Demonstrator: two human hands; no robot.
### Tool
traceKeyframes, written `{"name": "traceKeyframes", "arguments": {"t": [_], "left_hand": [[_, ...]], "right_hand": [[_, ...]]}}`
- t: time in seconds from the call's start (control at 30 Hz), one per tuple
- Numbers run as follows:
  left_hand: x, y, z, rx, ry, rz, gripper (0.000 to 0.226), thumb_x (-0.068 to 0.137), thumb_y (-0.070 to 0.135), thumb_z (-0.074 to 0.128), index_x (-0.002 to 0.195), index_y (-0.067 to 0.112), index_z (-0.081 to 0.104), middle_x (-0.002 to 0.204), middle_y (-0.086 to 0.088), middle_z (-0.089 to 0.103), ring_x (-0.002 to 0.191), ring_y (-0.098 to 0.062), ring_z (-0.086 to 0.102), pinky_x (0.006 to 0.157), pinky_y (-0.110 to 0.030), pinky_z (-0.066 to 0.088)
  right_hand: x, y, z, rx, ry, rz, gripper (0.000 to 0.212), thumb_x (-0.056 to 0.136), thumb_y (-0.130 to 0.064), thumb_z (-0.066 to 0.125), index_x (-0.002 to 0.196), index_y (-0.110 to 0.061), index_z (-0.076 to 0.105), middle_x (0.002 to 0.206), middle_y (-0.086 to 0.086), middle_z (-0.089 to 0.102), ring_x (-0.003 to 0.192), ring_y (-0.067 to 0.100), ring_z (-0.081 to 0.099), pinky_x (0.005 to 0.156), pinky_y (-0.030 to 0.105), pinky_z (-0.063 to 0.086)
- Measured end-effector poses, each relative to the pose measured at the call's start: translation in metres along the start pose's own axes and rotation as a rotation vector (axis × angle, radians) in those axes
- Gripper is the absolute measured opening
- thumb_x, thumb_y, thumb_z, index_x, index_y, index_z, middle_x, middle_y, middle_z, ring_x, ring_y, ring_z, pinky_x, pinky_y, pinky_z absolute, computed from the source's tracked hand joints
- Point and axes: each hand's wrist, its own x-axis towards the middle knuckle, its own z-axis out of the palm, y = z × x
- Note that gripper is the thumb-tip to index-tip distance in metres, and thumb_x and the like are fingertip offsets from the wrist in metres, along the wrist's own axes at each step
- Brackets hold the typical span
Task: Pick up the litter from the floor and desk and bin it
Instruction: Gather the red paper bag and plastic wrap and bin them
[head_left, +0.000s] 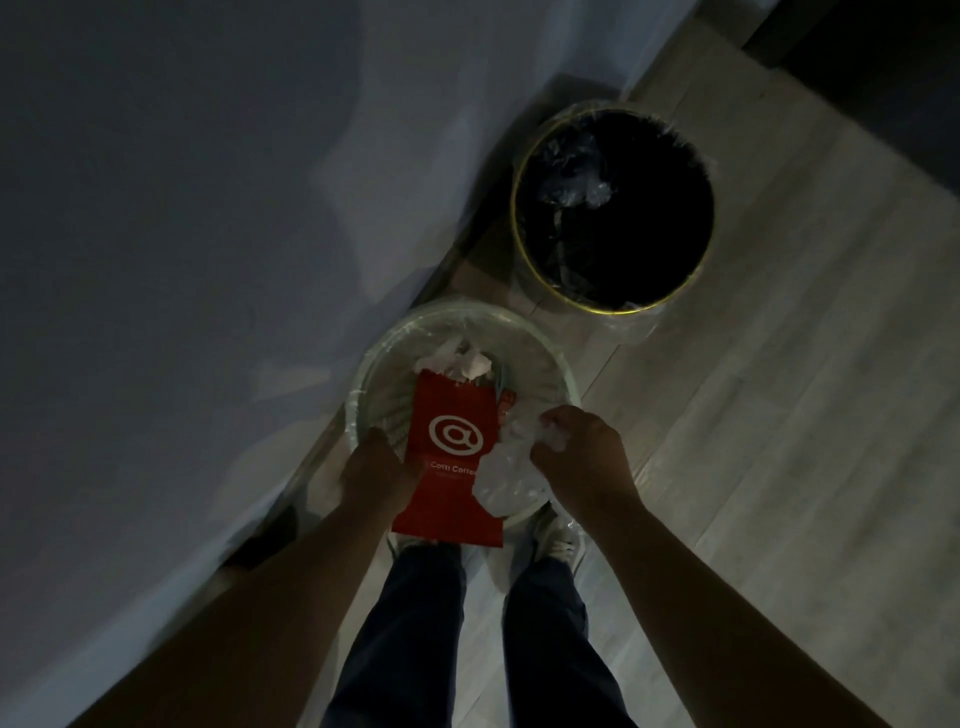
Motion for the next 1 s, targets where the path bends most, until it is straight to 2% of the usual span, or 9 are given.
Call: {"name": "traceKeyframes", "arguments": {"t": [0.17,0.27,0.4,0.5,0.63,0.73,0.8,0.9,1.0], "left_hand": [[-0.001,-0.002,-0.009,-0.052,-0.089,0.021,0.026,0.084,0.031,0.071,0.097,0.011,0.061,0.084,0.002,0.062,0.083,-0.017,0.059,0.056,-0.017,0.038],[0.001,-0.005,-0.021,-0.036,-0.086,-0.038,0.034,0.080,0.023,0.073,0.108,0.004,0.064,0.101,-0.009,0.067,0.091,-0.022,0.063,0.070,-0.027,0.047],[0.018,0.003,-0.044,-0.088,-0.203,-0.174,0.035,0.079,0.011,0.072,0.108,-0.003,0.059,0.107,-0.020,0.063,0.100,-0.030,0.064,0.070,-0.030,0.053],[0.028,0.009,-0.053,0.158,-0.090,-0.012,0.033,0.081,0.018,0.066,0.105,-0.003,0.060,0.109,-0.020,0.064,0.099,-0.031,0.063,0.076,-0.033,0.050],[0.017,0.015,-0.041,0.259,0.052,0.152,0.039,0.089,0.023,0.059,0.121,0.003,0.052,0.117,-0.015,0.059,0.107,-0.030,0.058,0.085,-0.036,0.047],[0.007,0.014,-0.027,0.246,0.080,0.246,0.034,0.093,0.026,0.054,0.122,0.006,0.053,0.120,-0.012,0.057,0.111,-0.028,0.055,0.092,-0.034,0.043],[0.002,0.011,-0.024,0.252,0.084,0.273,0.036,0.096,0.029,0.050,0.126,0.009,0.051,0.123,-0.011,0.055,0.111,-0.026,0.055,0.087,-0.028,0.041],[0.002,0.006,-0.027,0.272,0.069,0.302,0.040,0.096,0.030,0.050,0.131,0.011,0.049,0.130,-0.013,0.051,0.114,-0.026,0.054,0.087,-0.027,0.041],[-0.001,0.004,-0.037,0.298,0.055,0.299,0.040,0.094,0.031,0.054,0.127,0.010,0.051,0.126,-0.012,0.053,0.112,-0.025,0.054,0.090,-0.029,0.042]], "right_hand": [[-0.001,-0.002,0.001,-0.015,-0.032,0.011,0.031,0.083,-0.011,0.060,0.113,-0.012,0.063,0.100,0.006,0.064,0.081,0.014,0.061,0.056,0.009,0.040],[-0.005,-0.004,-0.001,-0.030,-0.051,0.005,0.032,0.083,-0.010,0.061,0.115,-0.010,0.062,0.102,0.006,0.064,0.082,0.013,0.059,0.056,0.006,0.038],[-0.006,-0.009,-0.002,-0.007,-0.061,0.012,0.032,0.082,-0.008,0.061,0.115,-0.011,0.063,0.102,0.005,0.064,0.081,0.012,0.059,0.058,0.006,0.040],[-0.001,-0.011,-0.002,-0.028,-0.048,0.013,0.034,0.082,-0.009,0.061,0.117,-0.012,0.063,0.100,0.002,0.061,0.082,0.012,0.056,0.057,0.004,0.036],[0.003,-0.009,0.000,0.004,-0.038,0.045,0.043,0.085,-0.013,0.063,0.127,-0.013,0.056,0.118,0.008,0.058,0.101,0.017,0.057,0.078,0.019,0.046],[0.003,-0.006,0.006,0.025,-0.120,0.031,0.061,0.089,-0.021,0.064,0.145,-0.017,0.039,0.141,0.007,0.044,0.127,0.019,0.046,0.097,0.022,0.039],[0.002,-0.004,0.012,0.012,-0.202,0.020,0.069,0.091,-0.028,0.061,0.150,-0.022,0.027,0.153,0.003,0.029,0.138,0.019,0.034,0.109,0.029,0.033],[0.001,-0.005,0.018,-0.032,-0.265,0.050,0.071,0.092,-0.042,0.057,0.152,-0.030,0.020,0.161,0.002,0.012,0.145,0.023,0.023,0.115,0.045,0.030],[-0.004,-0.010,0.018,-0.039,-0.270,0.056,0.071,0.092,-0.047,0.056,0.151,-0.031,0.021,0.161,0.002,0.006,0.146,0.025,0.018,0.116,0.045,0.028]]}}
